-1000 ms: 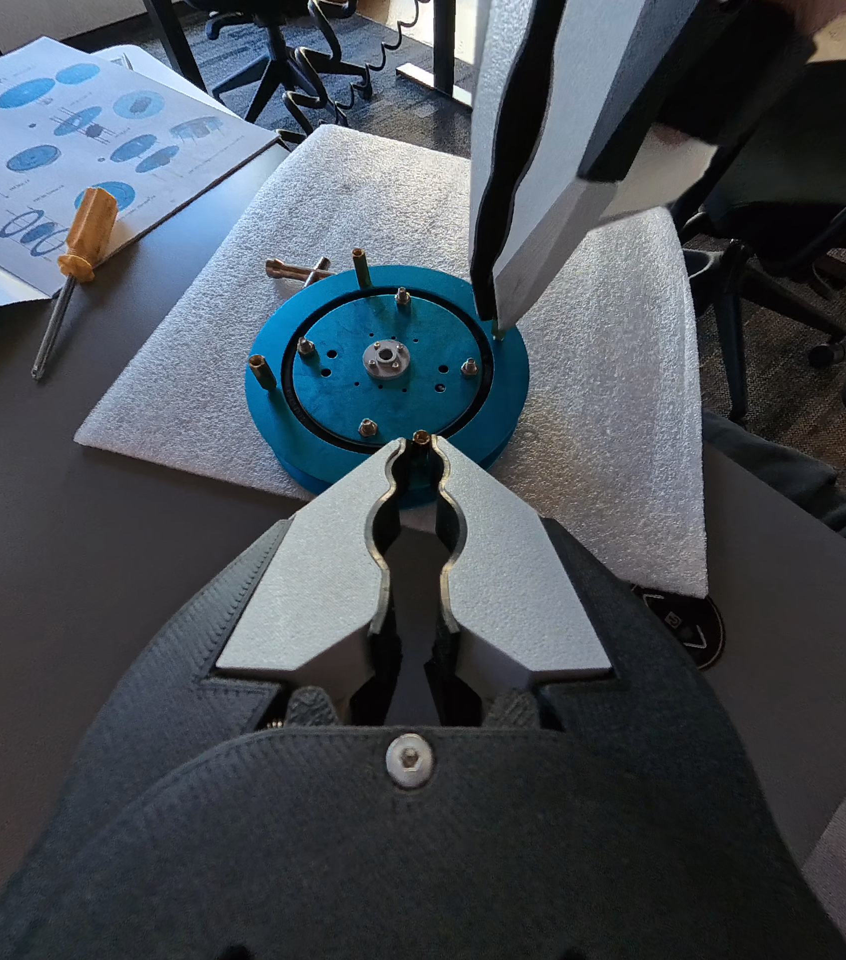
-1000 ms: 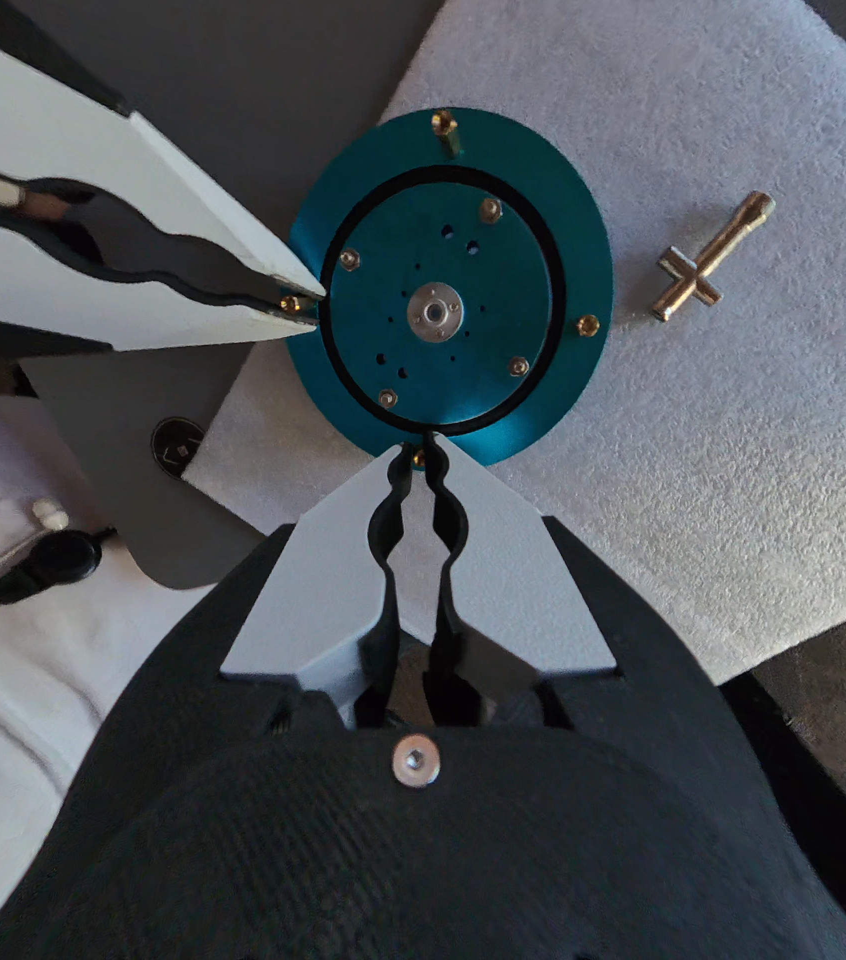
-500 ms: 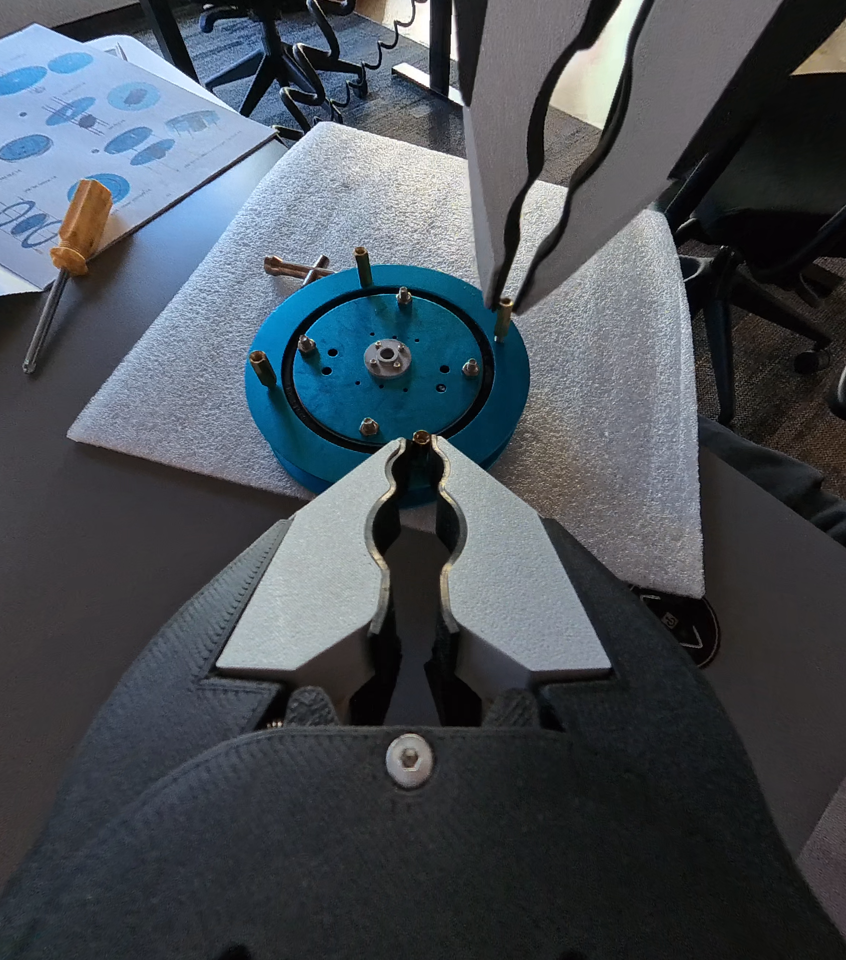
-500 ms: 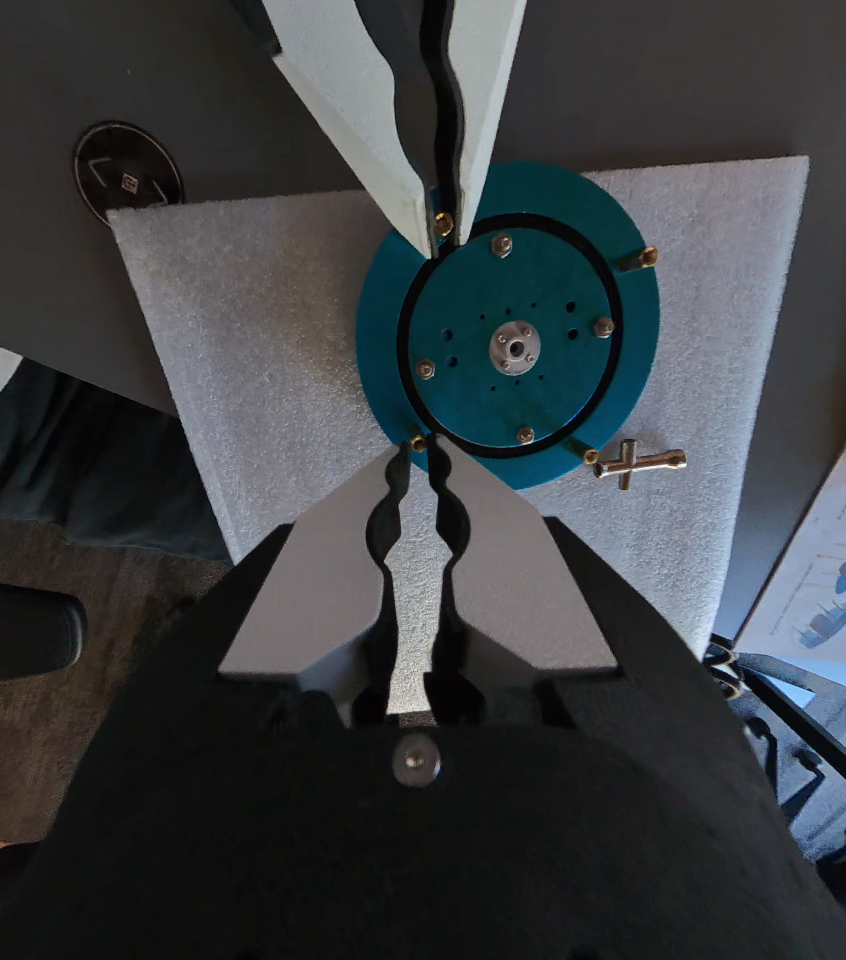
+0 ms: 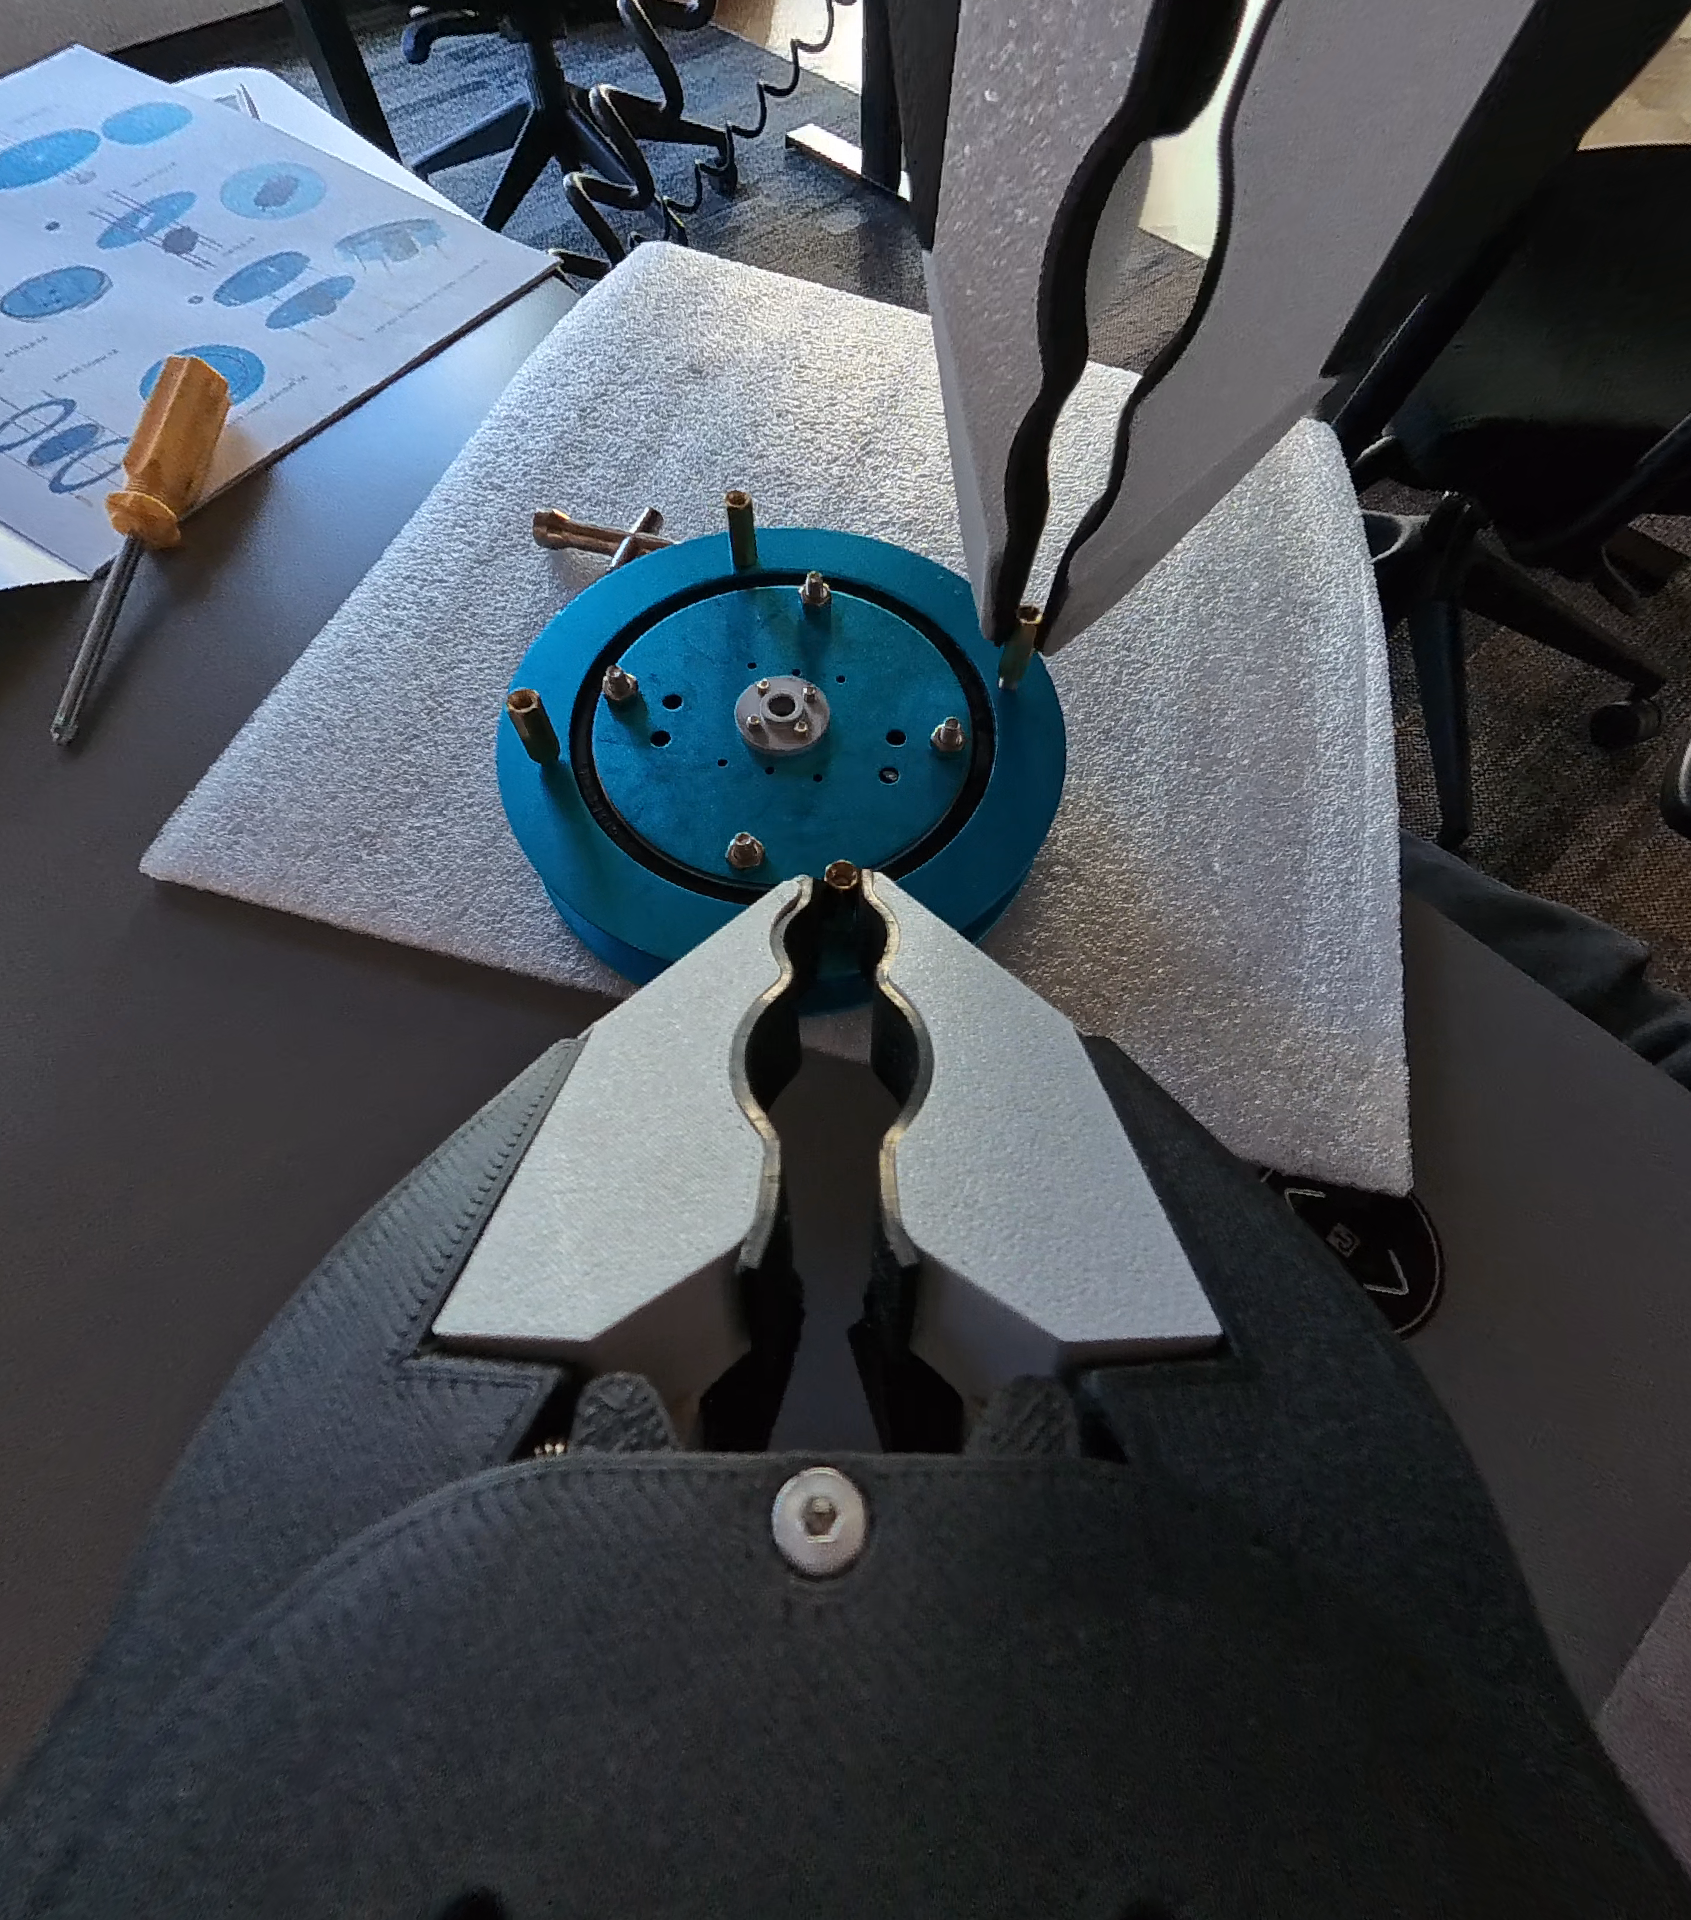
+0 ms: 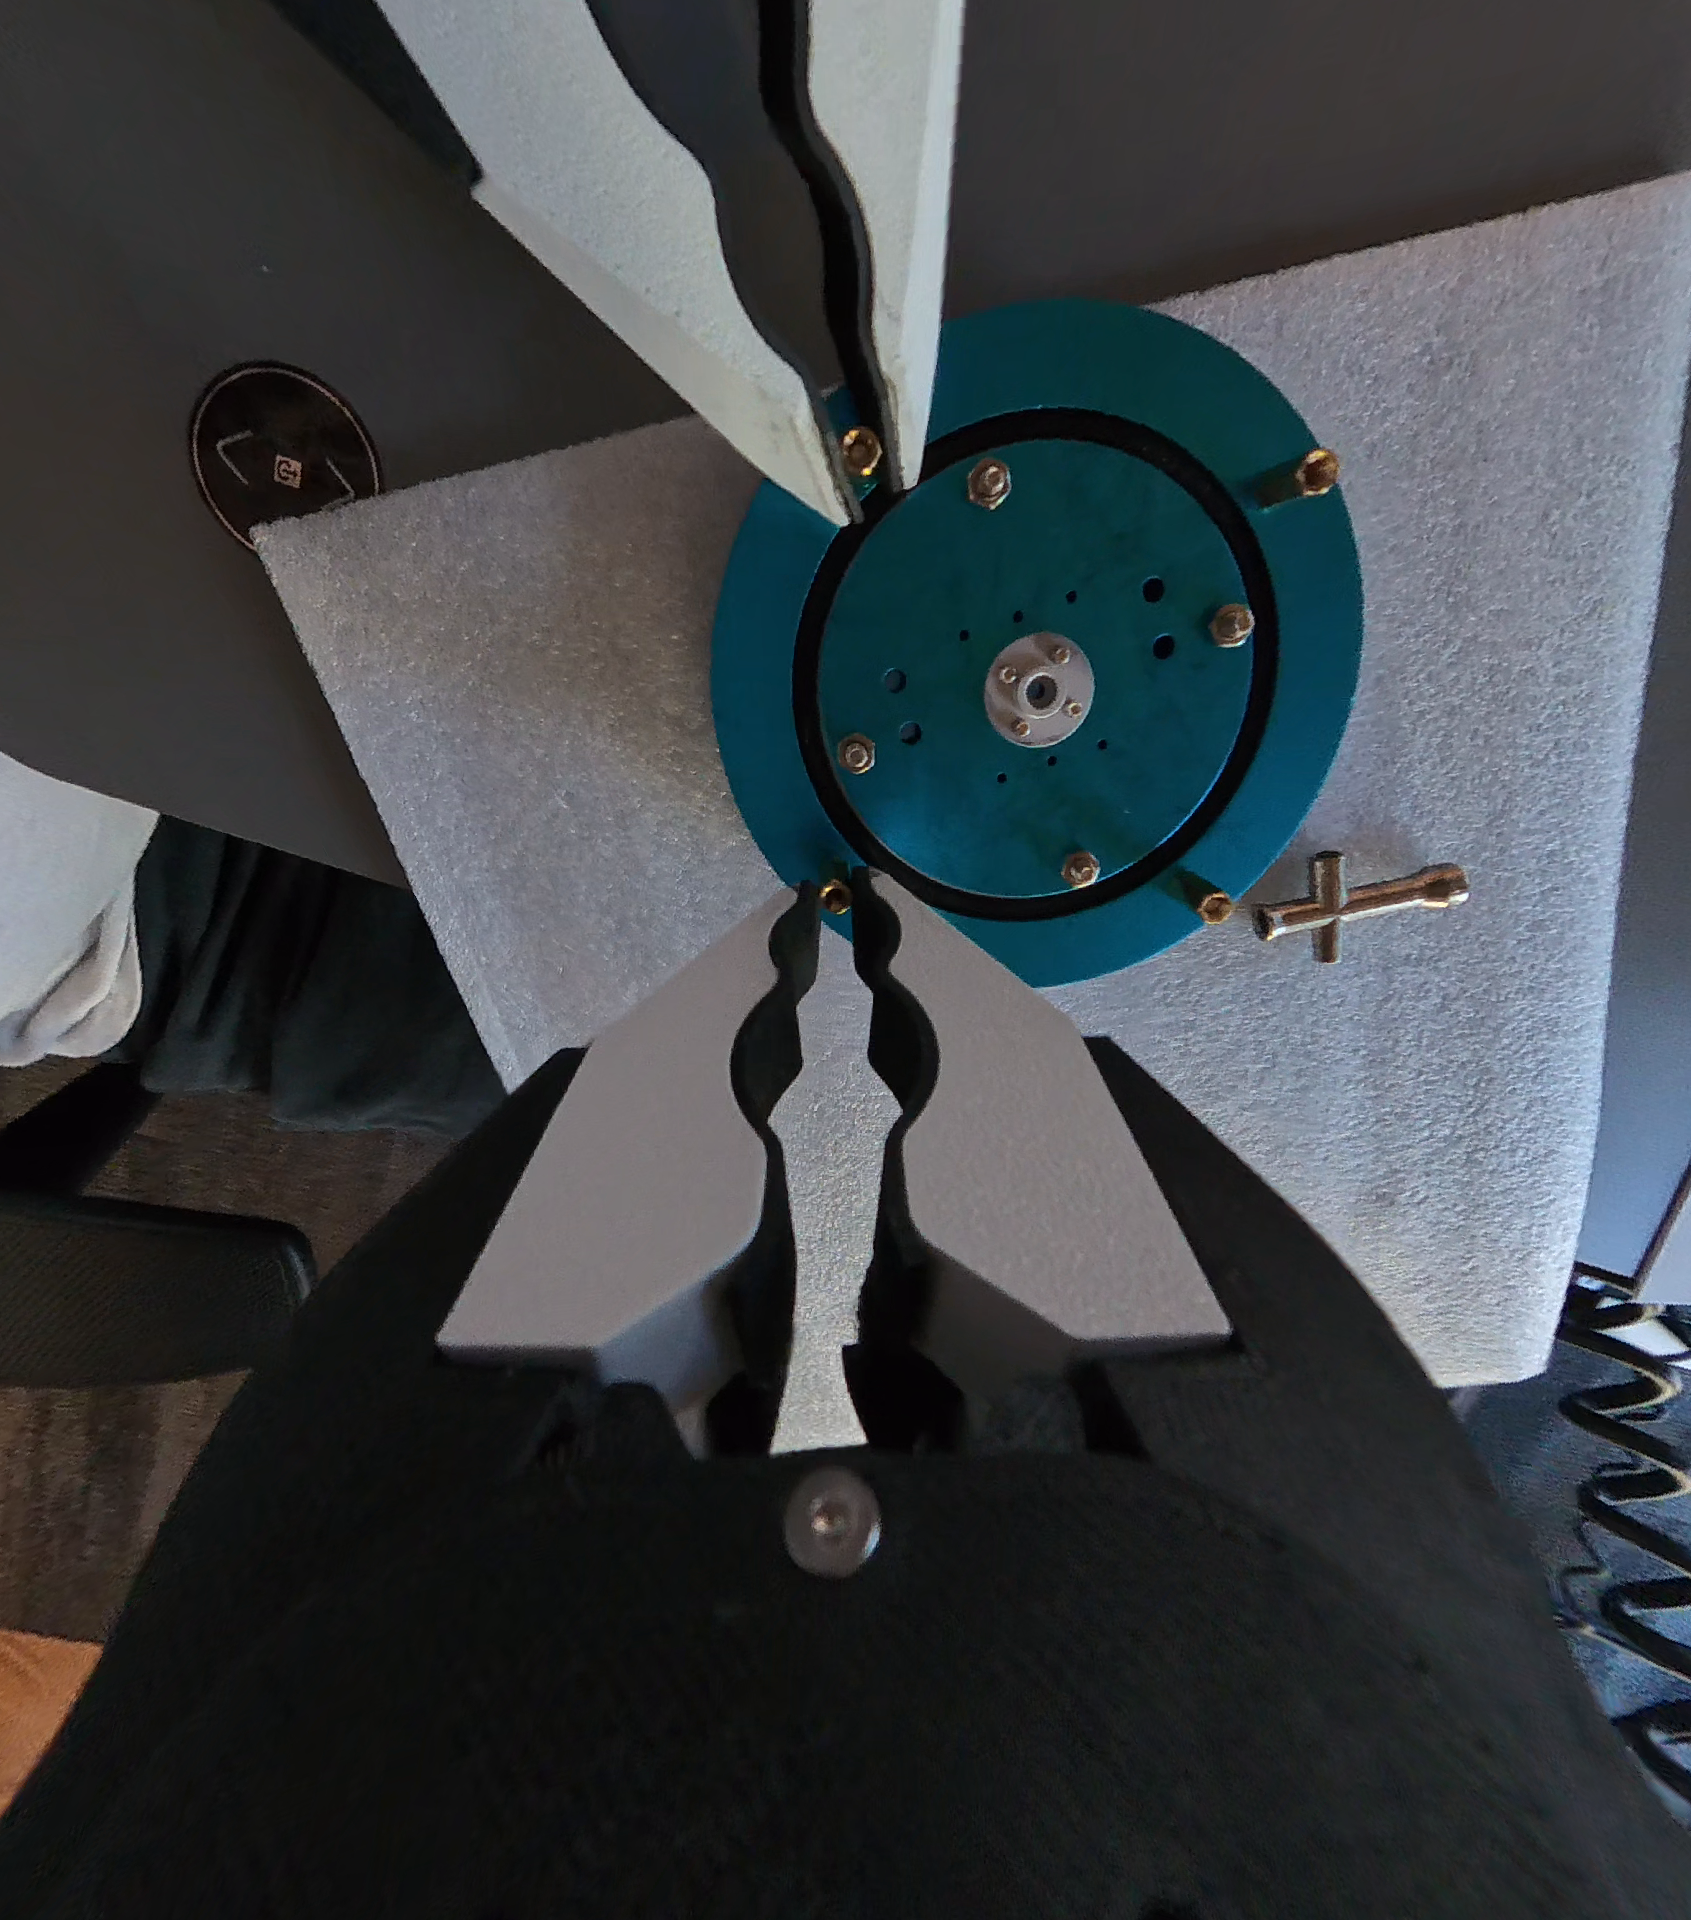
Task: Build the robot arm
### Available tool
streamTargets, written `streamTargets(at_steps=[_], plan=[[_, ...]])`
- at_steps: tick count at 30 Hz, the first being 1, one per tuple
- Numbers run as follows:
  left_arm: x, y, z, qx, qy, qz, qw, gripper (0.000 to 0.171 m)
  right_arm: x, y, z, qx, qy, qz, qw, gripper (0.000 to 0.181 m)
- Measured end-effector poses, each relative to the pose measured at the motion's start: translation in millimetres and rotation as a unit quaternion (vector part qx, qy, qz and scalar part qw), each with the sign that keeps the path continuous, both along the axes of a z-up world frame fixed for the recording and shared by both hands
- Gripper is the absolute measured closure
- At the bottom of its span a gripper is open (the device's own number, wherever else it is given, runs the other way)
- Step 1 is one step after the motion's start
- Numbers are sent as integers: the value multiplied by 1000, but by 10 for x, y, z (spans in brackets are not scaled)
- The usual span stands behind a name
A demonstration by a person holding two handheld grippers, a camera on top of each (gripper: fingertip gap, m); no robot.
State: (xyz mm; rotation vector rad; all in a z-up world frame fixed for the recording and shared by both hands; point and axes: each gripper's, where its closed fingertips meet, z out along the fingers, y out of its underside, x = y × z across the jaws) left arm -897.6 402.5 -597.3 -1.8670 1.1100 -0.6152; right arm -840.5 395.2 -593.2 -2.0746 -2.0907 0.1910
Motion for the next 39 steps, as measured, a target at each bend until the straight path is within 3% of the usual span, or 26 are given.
streamTargets(at_steps=[7, 14, 20, 27, 29, 32, 35, 37, 39], plan=[[0, 0, 0, 4, 3, 1, 1000, 167, 5, 2, -14, -7, 14, -79, 997, 176], [0, 0, -1, 13, 8, 3, 1000, 167, 11, 6, -20, -18, 32, -246, 969, 176], [7, -1, 0, 25, 14, 5, 1000, 167, 33, 9, -26, -32, 36, -417, 908, 176], [12, -11, -3, 27, 16, 2, 999, 167, 38, 14, -28, -60, 85, -561, 821, 175], [11, -11, -3, 25, 15, 2, 1000, 167, 35, 28, -17, -61, 97, -546, 830, 175], [5, -11, -3, 18, 11, 0, 1000, 166, 14, 113, 130, -48, 141, -482, 863, 174], [6, -9, -3, 13, 8, -3, 1000, 167, -151, 141, 402, 3, 185, -321, 929, 156], [7, -8, -2, 14, 9, -5, 1000, 167, -119, 96, 362, 55, 118, -205, 970, 150], [7, -9, -2, 12, 7, -5, 1000, 167, -20, 73, 267, 99, 24, -105, 989, 151]])
